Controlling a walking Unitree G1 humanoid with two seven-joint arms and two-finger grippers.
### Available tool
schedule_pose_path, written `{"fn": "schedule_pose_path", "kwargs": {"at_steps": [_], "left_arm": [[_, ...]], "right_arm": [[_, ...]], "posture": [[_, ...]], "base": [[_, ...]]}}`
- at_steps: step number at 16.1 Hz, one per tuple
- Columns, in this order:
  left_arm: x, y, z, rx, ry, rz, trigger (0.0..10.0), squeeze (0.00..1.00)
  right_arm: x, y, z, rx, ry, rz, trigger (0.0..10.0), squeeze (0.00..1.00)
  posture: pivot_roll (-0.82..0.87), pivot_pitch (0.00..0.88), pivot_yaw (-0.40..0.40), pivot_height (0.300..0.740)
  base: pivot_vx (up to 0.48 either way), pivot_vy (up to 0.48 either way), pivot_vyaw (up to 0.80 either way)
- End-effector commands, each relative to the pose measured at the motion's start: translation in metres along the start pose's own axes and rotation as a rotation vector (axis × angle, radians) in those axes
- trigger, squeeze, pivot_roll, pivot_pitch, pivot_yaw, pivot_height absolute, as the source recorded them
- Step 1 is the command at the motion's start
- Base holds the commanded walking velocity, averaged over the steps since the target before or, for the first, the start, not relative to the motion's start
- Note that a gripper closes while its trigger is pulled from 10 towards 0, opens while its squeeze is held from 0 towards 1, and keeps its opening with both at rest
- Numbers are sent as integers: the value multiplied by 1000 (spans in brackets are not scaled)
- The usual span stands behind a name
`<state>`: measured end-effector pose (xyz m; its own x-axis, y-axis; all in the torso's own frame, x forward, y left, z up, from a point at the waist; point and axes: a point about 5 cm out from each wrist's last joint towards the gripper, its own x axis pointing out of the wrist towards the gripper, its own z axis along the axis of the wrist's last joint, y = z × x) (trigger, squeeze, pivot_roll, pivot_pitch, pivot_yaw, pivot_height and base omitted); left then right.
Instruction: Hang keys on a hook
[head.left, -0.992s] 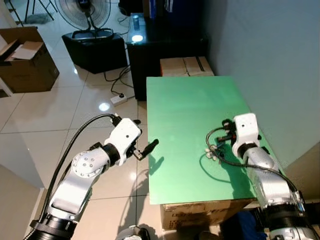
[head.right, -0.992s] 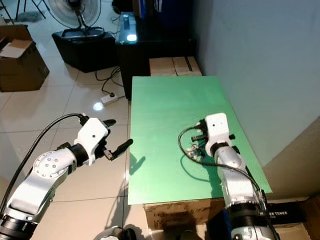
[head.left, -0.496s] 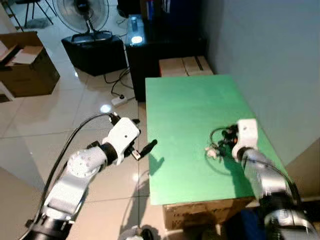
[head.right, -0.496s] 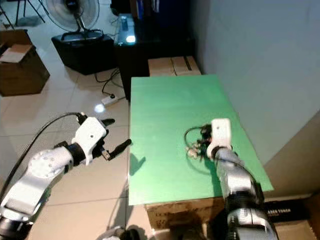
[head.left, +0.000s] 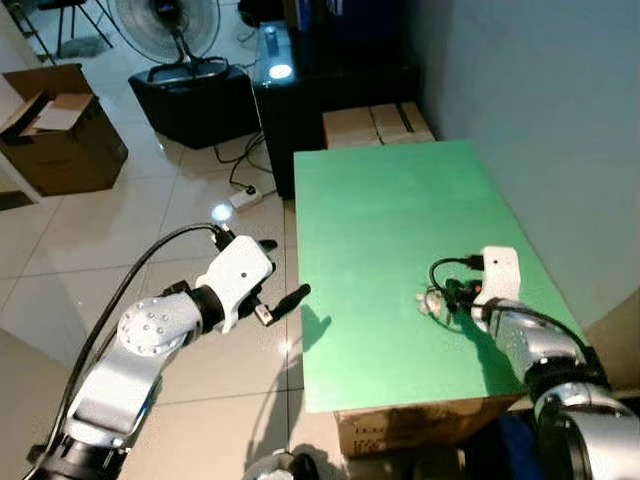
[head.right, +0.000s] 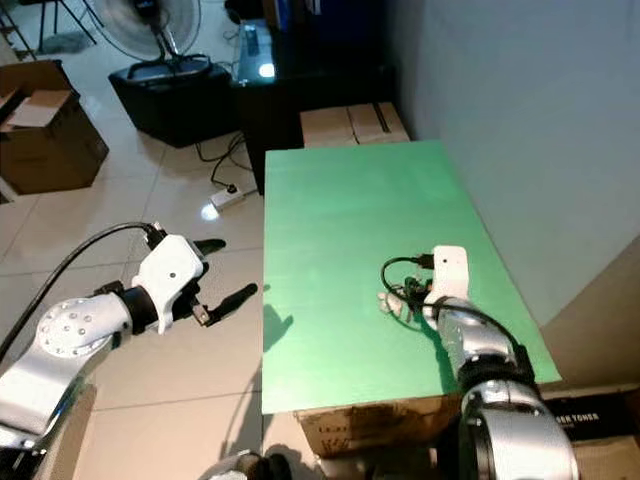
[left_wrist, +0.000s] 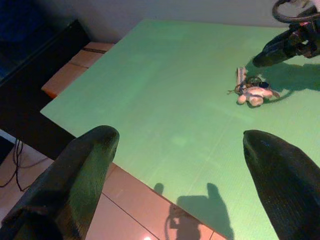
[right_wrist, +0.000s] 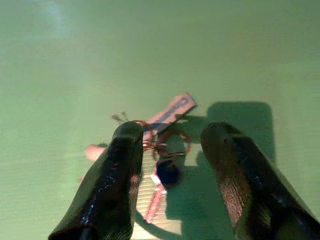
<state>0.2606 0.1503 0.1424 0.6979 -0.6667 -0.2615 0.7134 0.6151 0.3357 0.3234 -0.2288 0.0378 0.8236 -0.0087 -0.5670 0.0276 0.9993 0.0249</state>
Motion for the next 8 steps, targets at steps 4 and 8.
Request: {"fn": "schedule_pose_path", "kwargs": {"at_steps": [4, 8], "left_arm": [[-12, -1, 2, -5, 16, -49, 10000, 0], [-22, -2, 6, -2, 24, -84, 10000, 0]], "right_arm": [[1, -3, -1, 52, 13, -17, 10000, 1000], [2, -4, 0, 37, 31, -39, 10000, 1000]], "posture": [[33, 133, 169, 740], [69, 161, 199, 740]], "base": [[0, 0, 0], [0, 0, 0]]}}
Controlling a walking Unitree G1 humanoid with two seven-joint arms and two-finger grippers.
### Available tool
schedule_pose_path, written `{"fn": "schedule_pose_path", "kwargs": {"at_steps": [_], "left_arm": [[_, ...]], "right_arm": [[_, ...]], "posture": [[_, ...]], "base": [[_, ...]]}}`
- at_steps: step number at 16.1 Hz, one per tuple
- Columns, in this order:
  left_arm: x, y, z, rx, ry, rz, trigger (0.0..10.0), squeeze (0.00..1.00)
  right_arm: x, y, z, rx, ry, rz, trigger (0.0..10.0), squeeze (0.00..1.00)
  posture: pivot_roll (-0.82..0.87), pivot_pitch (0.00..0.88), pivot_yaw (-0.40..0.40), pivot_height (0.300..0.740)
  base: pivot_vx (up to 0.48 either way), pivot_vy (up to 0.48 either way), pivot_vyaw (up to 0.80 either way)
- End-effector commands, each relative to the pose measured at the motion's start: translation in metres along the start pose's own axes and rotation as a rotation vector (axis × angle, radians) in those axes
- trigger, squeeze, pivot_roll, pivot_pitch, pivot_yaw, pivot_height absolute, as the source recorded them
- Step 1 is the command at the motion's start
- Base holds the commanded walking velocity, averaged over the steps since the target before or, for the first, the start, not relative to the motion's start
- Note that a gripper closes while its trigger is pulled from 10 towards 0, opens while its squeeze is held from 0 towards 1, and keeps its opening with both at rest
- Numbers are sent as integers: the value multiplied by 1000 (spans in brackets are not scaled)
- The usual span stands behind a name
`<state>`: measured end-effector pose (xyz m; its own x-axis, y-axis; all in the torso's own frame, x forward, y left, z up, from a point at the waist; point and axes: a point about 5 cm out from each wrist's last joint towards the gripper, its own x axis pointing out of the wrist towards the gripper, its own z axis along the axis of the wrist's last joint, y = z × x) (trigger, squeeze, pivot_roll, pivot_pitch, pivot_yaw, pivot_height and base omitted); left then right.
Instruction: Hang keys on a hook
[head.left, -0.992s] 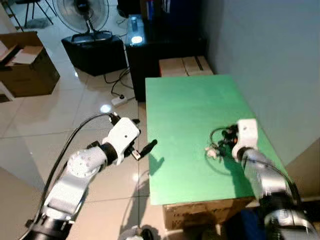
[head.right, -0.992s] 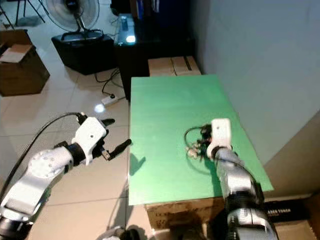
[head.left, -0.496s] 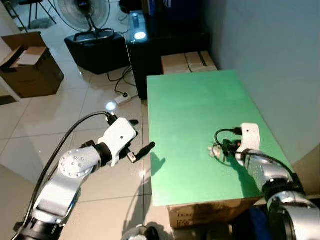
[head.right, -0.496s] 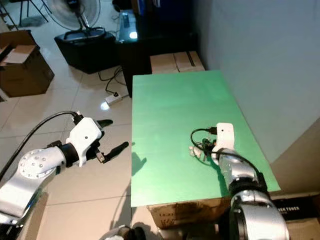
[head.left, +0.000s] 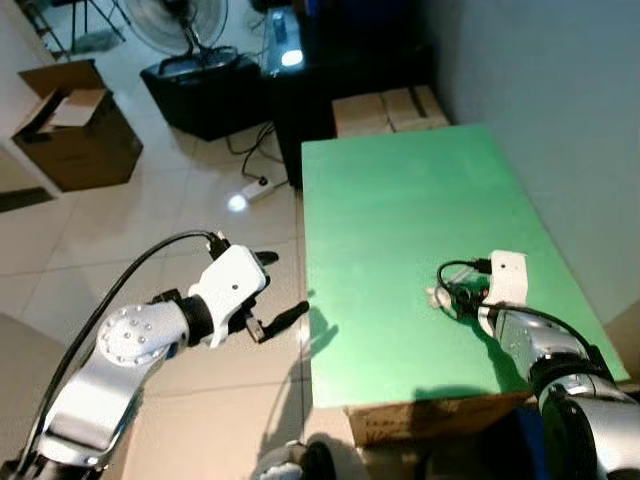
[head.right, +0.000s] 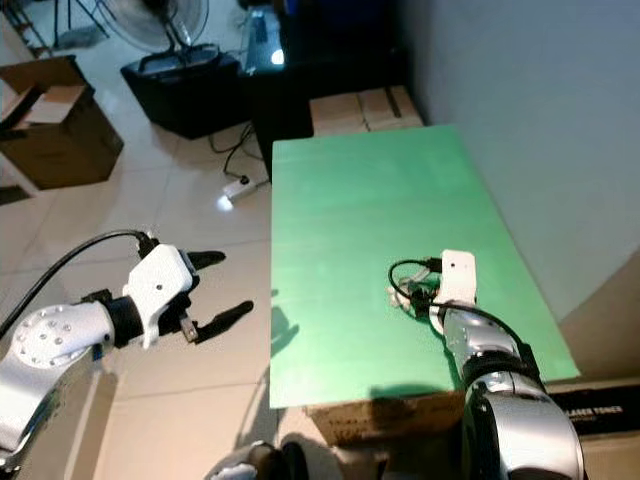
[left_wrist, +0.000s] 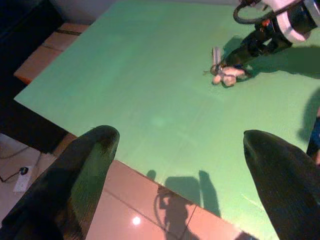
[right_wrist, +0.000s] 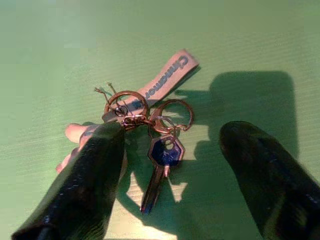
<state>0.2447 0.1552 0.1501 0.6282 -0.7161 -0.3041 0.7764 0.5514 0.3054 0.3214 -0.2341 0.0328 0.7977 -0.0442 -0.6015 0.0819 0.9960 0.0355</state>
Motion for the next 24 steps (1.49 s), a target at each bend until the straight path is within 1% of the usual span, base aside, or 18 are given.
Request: {"fn": "schedule_pose_path", "kwargs": {"at_steps": [1, 2, 4, 6, 7, 8, 9, 10, 14, 15, 16, 17, 21, 24], "left_arm": [[-8, 3, 0, 1, 17, 7, 10000, 0], [-8, 3, 0, 1, 18, 6, 10000, 0], [-12, 2, 0, -5, 27, -4, 10000, 0], [-13, 3, 1, -6, 34, -10, 10000, 0], [-14, 4, 1, -5, 38, -10, 10000, 0], [-15, 4, 0, -3, 45, -11, 10000, 0], [-16, 4, 0, -3, 48, -13, 10000, 0], [-16, 5, 0, -2, 52, -14, 10000, 0], [-15, 3, 0, -5, 56, -22, 10000, 0], [-14, 4, 0, -5, 57, -24, 10000, 0], [-14, 5, 0, -4, 57, -25, 10000, 0], [-13, 6, 0, 2, 59, -28, 10000, 0], [-13, 6, 0, 5, 62, -31, 10000, 0], [-13, 4, 0, 2, 60, -35, 10000, 0]], "right_arm": [[1, 2, 7, -14, -15, -4, 10000, 1000], [1, 2, 8, -14, -18, -4, 10000, 1000], [2, 8, 10, -38, -20, 17, 10000, 1000], [3, 11, 8, -80, 10, 26, 10000, 1000], [3, 13, 7, -117, 22, 31, 10000, 1000], [4, 15, 7, -163, 30, 38, 10000, 0], [4, 16, 7, -181, 33, 41, 10000, 0], [4, 19, 6, -235, 40, 62, 10000, 0], [4, 24, 2, -281, 49, 117, 10000, 0], [4, 24, -1, -283, 58, 122, 4706, 0], [4, 23, -3, -287, 65, 125, 2471, 0], [3, 21, -7, -300, 82, 125, 0, 0], [2, 16, -7, -308, 88, 116, 0, 0], [1, 10, -13, -344, 125, 112, 0, 0]], "posture": [[72, 163, 202, 740], [72, 163, 202, 740], [80, 169, 210, 740], [90, 175, 221, 740], [95, 180, 225, 740], [94, 178, 230, 740], [94, 178, 230, 740], [97, 182, 228, 740], [90, 180, 234, 740], [90, 180, 237, 740], [90, 180, 237, 740], [93, 177, 244, 740], [91, 178, 249, 740], [85, 174, 247, 740]], "base": [[0, 0, 0], [0, 0, 0], [0, 0, 0], [0, 0, 0], [0, 0, 0], [0, 0, 0], [0, 0, 0], [0, 0, 0], [0, 0, 0], [0, 0, 0], [0, 0, 0], [0, 0, 0], [0, 0, 0], [0, 0, 0]]}}
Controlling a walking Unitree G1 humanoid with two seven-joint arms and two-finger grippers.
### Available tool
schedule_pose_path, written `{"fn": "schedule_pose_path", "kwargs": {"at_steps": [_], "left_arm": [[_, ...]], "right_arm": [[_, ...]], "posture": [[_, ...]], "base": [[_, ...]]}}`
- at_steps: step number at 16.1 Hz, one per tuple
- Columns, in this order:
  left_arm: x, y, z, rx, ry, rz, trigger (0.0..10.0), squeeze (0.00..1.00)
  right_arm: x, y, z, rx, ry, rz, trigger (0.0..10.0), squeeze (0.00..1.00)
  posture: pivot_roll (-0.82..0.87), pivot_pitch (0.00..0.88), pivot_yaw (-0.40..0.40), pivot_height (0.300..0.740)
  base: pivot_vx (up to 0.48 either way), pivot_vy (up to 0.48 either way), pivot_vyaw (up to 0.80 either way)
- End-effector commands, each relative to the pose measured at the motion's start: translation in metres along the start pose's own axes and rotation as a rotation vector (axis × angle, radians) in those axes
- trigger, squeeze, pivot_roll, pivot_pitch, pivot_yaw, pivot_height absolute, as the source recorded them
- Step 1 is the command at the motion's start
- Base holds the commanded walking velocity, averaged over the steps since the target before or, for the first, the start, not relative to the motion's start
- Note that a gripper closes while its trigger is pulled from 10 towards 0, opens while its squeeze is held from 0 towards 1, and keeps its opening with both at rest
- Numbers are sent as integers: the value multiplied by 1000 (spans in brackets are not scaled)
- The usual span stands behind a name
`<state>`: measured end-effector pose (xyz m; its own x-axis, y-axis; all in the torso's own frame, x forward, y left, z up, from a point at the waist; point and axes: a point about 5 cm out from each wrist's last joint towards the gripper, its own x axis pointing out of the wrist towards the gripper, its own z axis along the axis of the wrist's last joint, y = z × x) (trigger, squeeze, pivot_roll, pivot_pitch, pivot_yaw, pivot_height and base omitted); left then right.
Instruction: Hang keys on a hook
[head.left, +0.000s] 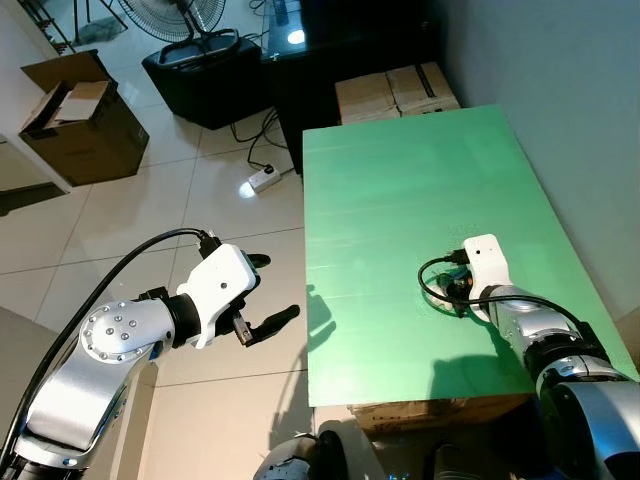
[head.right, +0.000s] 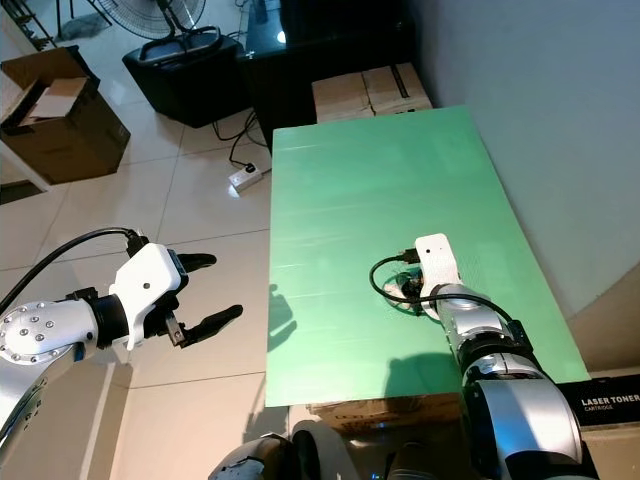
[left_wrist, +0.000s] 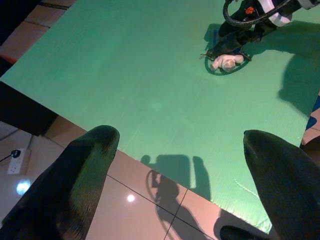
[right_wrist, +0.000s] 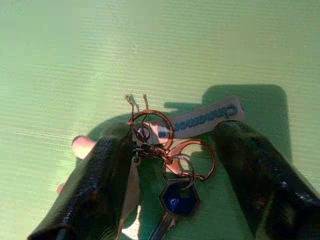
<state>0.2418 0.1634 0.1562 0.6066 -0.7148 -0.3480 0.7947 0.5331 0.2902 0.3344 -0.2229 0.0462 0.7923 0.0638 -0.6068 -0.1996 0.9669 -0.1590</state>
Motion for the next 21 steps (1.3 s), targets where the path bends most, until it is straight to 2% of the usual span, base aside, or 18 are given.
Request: {"fn": "schedule_pose_path", "kwargs": {"at_steps": [1, 7, 11, 16, 18, 19, 20, 21], "left_arm": [[-3, -1, -2, 6, 20, -7, 10000, 0], [-2, 2, -2, 9, 19, -8, 10000, 0], [-2, 5, -2, 16, 19, 9, 10000, 0], [2, 4, 0, 18, 10, 8, 10000, 0], [1, 5, 0, 20, 11, 8, 10000, 0], [0, 5, 0, 23, 14, 9, 10000, 0], [0, 6, 0, 25, 15, 11, 10000, 0], [0, 6, 0, 26, 16, 13, 10000, 0]], "right_arm": [[-1, 6, -33, -14, 133, 21, 0, 0], [-1, 7, -33, 10, 116, 10, 0, 0], [1, 9, -5, 109, -42, 40, 0, 0], [2, 30, 3, 114, -149, 80, 0, 0], [2, 37, 3, 97, -171, 27, 0, 0], [1, 37, 6, 104, -203, -42, 0, 0], [1, 39, 9, 162, -226, -60, 0, 0], [1, 40, 10, 164, -227, -104, 10000, 557]], "posture": [[84, 179, 246, 740], [84, 172, 251, 740], [75, 154, 243, 740], [63, 152, 247, 740], [68, 158, 247, 740], [68, 153, 246, 740], [70, 154, 245, 740], [70, 153, 238, 740]], "base": [[0, 0, 0], [0, 0, 0], [0, 0, 0], [0, 0, 0], [0, 0, 0], [0, 0, 0], [0, 0, 0], [0, 0, 0]]}}
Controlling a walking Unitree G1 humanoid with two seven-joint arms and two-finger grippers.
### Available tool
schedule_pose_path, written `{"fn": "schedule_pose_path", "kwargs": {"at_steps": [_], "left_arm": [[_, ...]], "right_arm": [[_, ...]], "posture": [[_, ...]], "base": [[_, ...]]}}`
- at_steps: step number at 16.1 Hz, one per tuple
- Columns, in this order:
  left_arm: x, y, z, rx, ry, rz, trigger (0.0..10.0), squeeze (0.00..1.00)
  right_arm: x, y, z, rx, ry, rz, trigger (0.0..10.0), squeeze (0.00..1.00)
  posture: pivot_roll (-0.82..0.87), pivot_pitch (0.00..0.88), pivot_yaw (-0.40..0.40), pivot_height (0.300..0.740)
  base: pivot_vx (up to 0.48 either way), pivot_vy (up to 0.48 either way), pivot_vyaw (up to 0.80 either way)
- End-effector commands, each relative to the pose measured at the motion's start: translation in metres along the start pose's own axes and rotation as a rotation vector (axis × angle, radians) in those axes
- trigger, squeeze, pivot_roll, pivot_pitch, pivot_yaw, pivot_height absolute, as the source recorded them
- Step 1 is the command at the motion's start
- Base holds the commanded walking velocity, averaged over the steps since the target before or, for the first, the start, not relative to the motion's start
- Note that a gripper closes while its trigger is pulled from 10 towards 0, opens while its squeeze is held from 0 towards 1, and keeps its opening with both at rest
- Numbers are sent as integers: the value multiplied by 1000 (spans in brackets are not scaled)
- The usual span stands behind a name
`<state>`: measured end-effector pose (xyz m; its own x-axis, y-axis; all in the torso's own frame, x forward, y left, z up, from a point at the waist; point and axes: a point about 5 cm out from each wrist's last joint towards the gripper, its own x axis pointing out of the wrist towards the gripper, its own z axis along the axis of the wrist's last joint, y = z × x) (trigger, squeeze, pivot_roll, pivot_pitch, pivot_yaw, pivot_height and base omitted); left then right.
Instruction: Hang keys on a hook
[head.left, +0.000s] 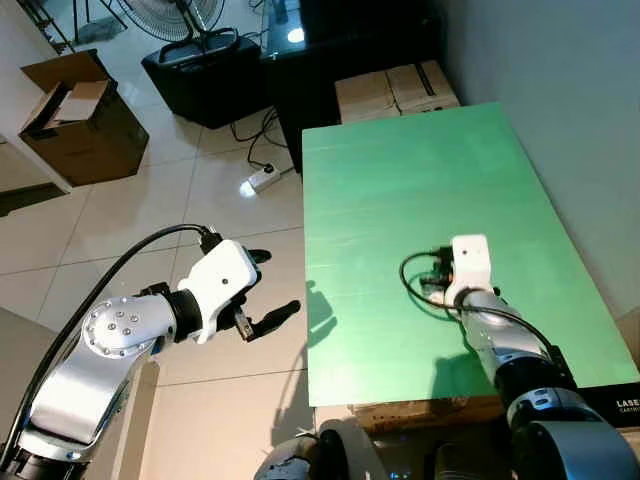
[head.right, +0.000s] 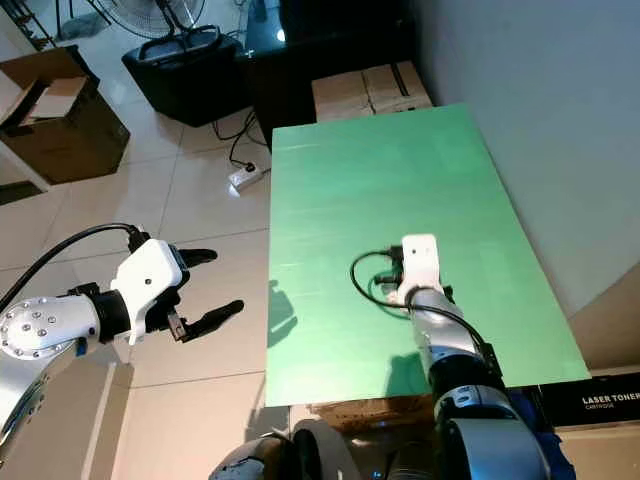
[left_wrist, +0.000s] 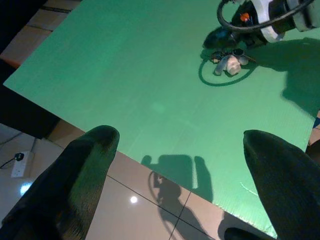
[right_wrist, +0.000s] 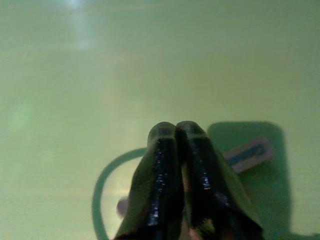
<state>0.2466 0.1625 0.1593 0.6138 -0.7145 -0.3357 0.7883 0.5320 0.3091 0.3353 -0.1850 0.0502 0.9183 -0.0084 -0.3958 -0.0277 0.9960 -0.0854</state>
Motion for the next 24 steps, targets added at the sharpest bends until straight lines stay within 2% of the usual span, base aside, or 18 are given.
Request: {"fn": "schedule_pose_path", "kwargs": {"at_steps": [1, 2, 4, 6, 10, 14, 17, 19, 21, 24], "left_arm": [[-2, 2, -4, 9, 27, 6, 10000, 0], [-1, 2, -4, 9, 24, 12, 10000, 0], [2, 3, -4, 5, 14, 20, 10000, 0], [6, 2, -2, -7, -3, 4, 10000, 0], [11, 0, 0, -7, -26, -8, 10000, 0], [12, -1, -1, -11, -32, -9, 10000, 0], [15, 0, -1, -14, -36, -11, 10000, 0], [15, 0, -1, -14, -36, -11, 10000, 0], [15, 0, -1, -11, -36, -14, 10000, 0], [16, 0, -1, -7, -35, -17, 10000, 0]], "right_arm": [[-2, 3, -1, 11, -3, -43, 10000, 1000], [-3, 4, 3, 33, -16, -49, 10000, 1000], [-6, 5, 7, 19, -25, -50, 10000, 1000], [-9, 4, 5, 45, 1, -59, 10000, 1000], [-16, -7, -10, 69, 110, -80, 10000, 1000], [-24, -20, -15, 102, 132, -109, 10000, 1000], [-21, -22, -17, 220, 140, -33, 10000, 1000], [-19, -24, -18, 237, 149, -8, 10000, 1000], [-16, -28, -20, 186, 187, 29, 10000, 1000], [-15, -40, -27, 75, 261, -4, 10000, 1000]], "posture": [[67, 150, 232, 740], [61, 142, 227, 740], [48, 131, 219, 740], [35, 123, 219, 740], [17, 115, 218, 740], [3, 116, 213, 740], [1, 121, 212, 740], [2, 121, 213, 740], [3, 119, 216, 740], [2, 117, 218, 740]], "base": [[0, 0, 0], [0, 0, 0], [0, 0, 0], [0, 0, 0], [0, 0, 0], [0, 0, 0], [0, 0, 0], [0, 0, 0], [0, 0, 0], [0, 0, 0]]}}
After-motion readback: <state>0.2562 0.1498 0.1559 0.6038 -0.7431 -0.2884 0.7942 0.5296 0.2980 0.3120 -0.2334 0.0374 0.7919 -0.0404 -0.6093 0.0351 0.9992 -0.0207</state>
